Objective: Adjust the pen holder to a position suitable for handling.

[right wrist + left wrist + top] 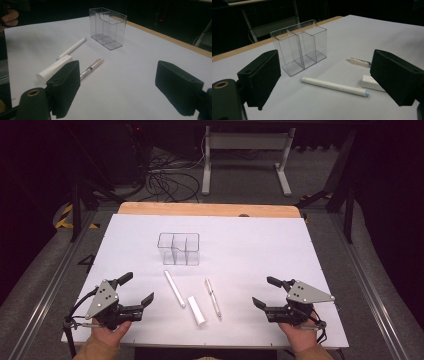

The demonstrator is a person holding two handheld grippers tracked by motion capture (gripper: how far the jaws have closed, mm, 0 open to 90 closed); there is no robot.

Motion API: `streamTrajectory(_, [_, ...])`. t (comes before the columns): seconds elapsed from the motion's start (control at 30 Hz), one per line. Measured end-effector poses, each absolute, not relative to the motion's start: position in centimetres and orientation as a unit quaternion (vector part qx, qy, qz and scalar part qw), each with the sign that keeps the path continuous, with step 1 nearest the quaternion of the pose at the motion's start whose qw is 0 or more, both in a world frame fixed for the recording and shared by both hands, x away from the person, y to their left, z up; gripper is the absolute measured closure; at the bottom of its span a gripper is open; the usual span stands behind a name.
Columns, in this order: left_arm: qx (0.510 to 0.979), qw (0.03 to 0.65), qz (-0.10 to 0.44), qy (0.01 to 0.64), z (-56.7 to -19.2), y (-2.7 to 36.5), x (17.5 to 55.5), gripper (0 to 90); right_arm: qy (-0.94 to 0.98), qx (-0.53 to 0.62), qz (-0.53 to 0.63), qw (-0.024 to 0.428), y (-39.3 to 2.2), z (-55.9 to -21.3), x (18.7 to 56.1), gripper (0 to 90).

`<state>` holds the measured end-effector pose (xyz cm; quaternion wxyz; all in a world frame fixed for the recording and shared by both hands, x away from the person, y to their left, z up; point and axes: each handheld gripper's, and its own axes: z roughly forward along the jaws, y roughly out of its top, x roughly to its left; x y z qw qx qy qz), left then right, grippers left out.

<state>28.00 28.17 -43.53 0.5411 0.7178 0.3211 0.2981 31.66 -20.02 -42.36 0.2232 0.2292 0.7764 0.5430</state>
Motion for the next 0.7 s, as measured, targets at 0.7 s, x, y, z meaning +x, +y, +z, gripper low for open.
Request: streamTrajectory(0.7, [0.713,0.543,0.298,0.327,-43.4,28.7,27.9,10.3,0.796,0.197,0.544,0.178,-16.5,-39.6,34.2,22.4])
